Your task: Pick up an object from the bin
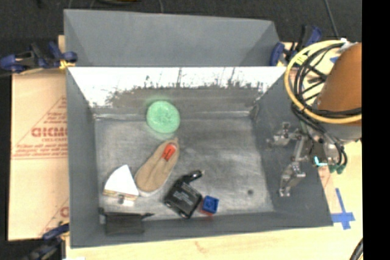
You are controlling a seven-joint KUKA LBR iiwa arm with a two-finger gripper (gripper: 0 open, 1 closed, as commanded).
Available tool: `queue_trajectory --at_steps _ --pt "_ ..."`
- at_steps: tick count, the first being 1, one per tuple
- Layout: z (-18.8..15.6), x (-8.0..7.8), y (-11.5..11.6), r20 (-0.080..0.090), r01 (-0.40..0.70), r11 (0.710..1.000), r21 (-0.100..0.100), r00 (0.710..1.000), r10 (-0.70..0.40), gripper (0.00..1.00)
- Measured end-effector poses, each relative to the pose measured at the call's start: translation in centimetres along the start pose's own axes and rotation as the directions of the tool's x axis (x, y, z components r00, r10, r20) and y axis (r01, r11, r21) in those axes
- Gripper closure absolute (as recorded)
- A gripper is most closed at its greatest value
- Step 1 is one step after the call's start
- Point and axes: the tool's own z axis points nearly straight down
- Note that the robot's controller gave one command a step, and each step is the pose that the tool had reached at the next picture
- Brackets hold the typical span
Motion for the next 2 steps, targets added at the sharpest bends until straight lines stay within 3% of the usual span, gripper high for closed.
queue_trajectory --at_steps 1,2 --pt "-0.4 -0.2 0.0 0.008 0.004 1.0 0.002 1.0 -0.004 0.0" --pt "7.3 -0.8 3.0 0.013 -0.072 0.997 -0.001 0.997 0.072 0.0"
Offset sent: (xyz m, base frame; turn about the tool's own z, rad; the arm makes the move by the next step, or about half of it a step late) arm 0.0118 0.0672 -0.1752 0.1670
